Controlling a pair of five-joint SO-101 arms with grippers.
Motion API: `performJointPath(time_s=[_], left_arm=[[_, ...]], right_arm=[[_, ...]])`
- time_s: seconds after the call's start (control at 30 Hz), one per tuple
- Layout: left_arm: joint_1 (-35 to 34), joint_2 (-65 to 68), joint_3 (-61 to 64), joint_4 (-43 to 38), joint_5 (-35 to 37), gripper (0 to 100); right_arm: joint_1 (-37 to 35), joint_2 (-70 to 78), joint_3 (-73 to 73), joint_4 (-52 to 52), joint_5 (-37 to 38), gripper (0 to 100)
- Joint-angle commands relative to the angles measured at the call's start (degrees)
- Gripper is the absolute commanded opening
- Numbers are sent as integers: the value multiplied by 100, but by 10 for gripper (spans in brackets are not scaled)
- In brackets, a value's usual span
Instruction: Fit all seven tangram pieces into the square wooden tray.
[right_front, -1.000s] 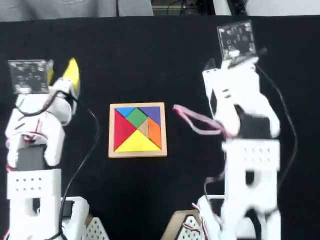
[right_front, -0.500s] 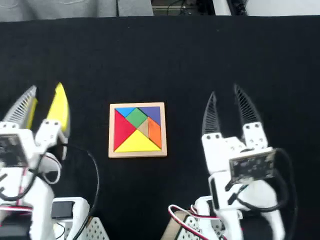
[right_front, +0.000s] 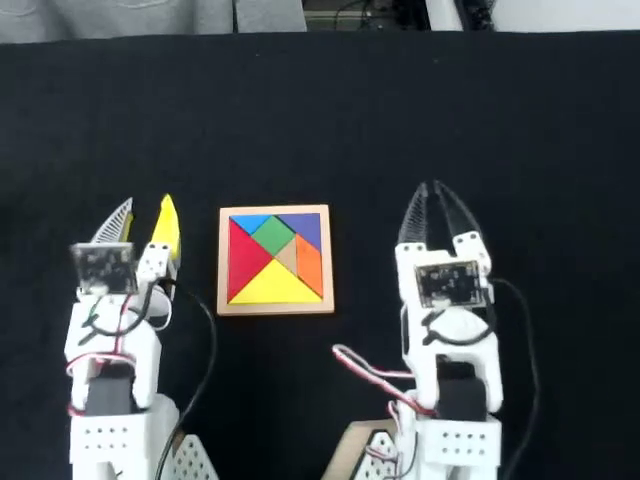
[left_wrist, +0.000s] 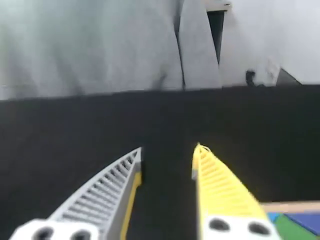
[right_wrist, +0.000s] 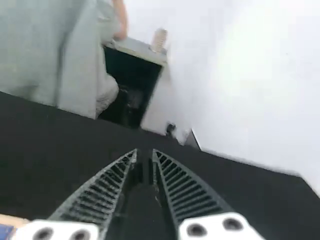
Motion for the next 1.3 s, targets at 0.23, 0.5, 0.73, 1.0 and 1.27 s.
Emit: performJointPath(time_s=[0.23, 0.5, 0.73, 1.0, 1.27], left_arm=[[31, 1495, 145, -255, -18, 177], [-268, 1512, -163, 756, -9, 173], [-268, -35, -620, 2040, 756, 177], [-215, -229, 110, 1459, 774, 178], [716, 158, 145, 2127, -70, 173]], right_arm=[[360, -382, 251, 624, -923, 40], [352, -391, 48, 668, -967, 40], [79, -391, 215, 659, -976, 40], [-422, -391, 251, 870, -976, 40], [-422, -382, 251, 1081, -976, 40]])
